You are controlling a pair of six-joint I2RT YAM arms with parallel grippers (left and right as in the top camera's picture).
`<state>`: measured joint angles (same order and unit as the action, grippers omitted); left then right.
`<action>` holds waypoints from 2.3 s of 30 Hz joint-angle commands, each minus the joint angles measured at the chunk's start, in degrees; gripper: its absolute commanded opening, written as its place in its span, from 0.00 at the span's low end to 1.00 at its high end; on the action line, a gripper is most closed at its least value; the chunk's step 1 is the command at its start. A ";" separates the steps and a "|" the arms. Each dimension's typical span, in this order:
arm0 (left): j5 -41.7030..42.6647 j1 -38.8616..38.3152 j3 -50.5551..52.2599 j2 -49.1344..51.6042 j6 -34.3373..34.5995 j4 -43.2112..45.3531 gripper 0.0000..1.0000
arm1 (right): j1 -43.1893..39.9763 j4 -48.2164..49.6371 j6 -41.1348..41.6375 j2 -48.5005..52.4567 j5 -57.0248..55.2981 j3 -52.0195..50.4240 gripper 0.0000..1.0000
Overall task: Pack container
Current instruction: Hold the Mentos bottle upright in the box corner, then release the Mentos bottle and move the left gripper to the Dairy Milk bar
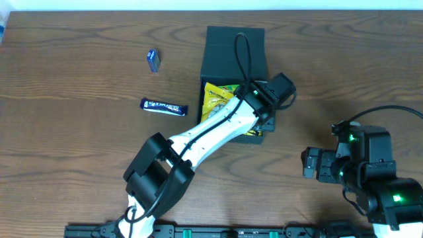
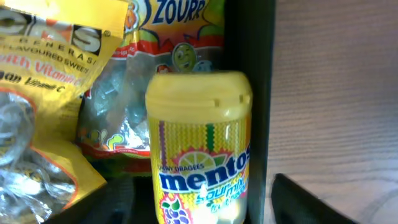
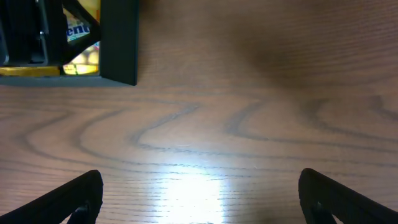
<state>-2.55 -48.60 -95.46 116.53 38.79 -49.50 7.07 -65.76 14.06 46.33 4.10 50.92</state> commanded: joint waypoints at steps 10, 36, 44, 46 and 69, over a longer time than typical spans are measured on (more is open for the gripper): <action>-5.18 -0.26 -0.96 -2.51 -0.26 -0.98 0.85 | -0.46 0.00 0.68 -0.35 0.00 -0.02 0.99; -15.58 19.74 5.16 -21.94 0.50 -22.84 0.95 | -0.46 0.00 0.68 -0.35 0.00 -0.02 0.99; 2.19 26.88 16.46 -21.79 18.08 -11.72 0.99 | -0.46 0.00 0.68 -0.35 0.00 -0.02 0.99; 4.17 28.15 17.57 -21.46 21.75 -8.00 1.00 | -0.46 0.00 0.68 -0.35 0.00 -0.02 0.99; 9.70 37.31 17.64 -5.07 32.39 6.10 0.87 | -0.46 0.00 0.68 -0.35 0.00 -0.02 0.99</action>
<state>7.18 -11.97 -78.02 110.00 69.36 -43.27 7.07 -65.76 14.06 46.33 4.10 50.92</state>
